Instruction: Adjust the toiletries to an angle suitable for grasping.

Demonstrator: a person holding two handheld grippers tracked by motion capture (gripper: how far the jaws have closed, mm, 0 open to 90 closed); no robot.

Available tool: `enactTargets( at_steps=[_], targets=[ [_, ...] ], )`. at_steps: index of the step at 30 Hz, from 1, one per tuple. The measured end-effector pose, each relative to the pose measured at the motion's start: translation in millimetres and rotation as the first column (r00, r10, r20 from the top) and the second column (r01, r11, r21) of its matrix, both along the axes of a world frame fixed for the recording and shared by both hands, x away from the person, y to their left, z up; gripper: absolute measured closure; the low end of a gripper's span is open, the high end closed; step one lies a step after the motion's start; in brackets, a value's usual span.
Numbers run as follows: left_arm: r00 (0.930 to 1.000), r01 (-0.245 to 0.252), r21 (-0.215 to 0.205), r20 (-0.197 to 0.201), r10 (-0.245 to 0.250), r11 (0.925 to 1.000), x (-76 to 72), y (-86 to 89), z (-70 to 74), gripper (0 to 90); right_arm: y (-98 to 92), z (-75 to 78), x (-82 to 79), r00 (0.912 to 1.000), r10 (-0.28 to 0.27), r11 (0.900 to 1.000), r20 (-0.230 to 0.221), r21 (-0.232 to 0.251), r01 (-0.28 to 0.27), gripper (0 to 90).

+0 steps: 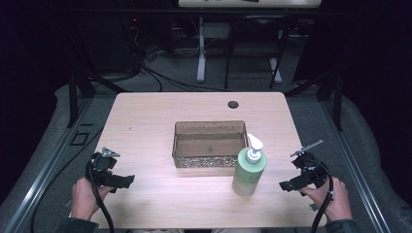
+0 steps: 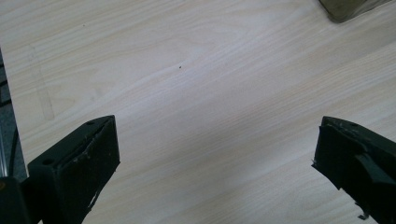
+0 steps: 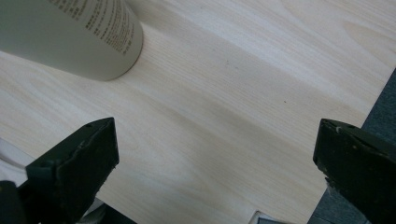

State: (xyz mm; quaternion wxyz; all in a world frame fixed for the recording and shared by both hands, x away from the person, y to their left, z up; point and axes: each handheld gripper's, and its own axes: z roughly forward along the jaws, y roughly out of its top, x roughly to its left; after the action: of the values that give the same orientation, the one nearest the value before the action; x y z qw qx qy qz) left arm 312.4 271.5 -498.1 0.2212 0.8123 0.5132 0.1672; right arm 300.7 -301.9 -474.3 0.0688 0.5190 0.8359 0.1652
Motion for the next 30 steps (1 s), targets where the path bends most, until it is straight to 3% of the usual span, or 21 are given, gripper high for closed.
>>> enactTargets(
  at_steps=[5, 11, 14, 19, 24, 30],
  targets=[
    [0.9999, -0.013, -0.008, -0.005, 0.013, 0.9999, 0.7, 2.2, -0.8, 0.2, 5.8, 2.9, -0.2, 0.9996, 0.015, 1.0, -0.024, 0.0, -0.015, 0.0],
    [1.0, -0.003, -0.003, -0.004, 0.003, 1.0, -1.1, -1.4, -0.2, 0.2, 8.0, 11.8, -5.8, 0.9995, 0.026, 1.0, -0.016, 0.005, -0.026, 0.0],
    [0.9998, 0.011, 0.005, -0.014, -0.011, 0.9999, -0.3, -3.7, -1.6, 0.2, 11.8, 21.9, -10.7, 0.9993, 0.035, 0.999, -0.015, 0.039, -0.034, 0.0],
    [0.9999, 0.006, -0.003, -0.012, -0.006, 1.0, -0.9, -3.4, -1.2, 0.2, 17.7, 26.3, -13.5, 0.9983, 0.056, 0.996, -0.02, 0.068, -0.054, 0.0],
    [0.9997, 0.002, -0.004, -0.025, -0.002, 1.0, -0.7, -2.2, -2.2, 0.1, 28.1, 41.4, -17.1, 0.9951, 0.099, 0.989, -0.009, 0.109, -0.097, 0.0],
    [0.9997, 0.007, 0.0, -0.024, -0.007, 1.0, -1.4, -3.7, -3.0, 0.1, 38.6, 62.8, -16.3, 0.9915, 0.129, 0.985, 0.019, 0.113, -0.13, 0.0]
  ],
)
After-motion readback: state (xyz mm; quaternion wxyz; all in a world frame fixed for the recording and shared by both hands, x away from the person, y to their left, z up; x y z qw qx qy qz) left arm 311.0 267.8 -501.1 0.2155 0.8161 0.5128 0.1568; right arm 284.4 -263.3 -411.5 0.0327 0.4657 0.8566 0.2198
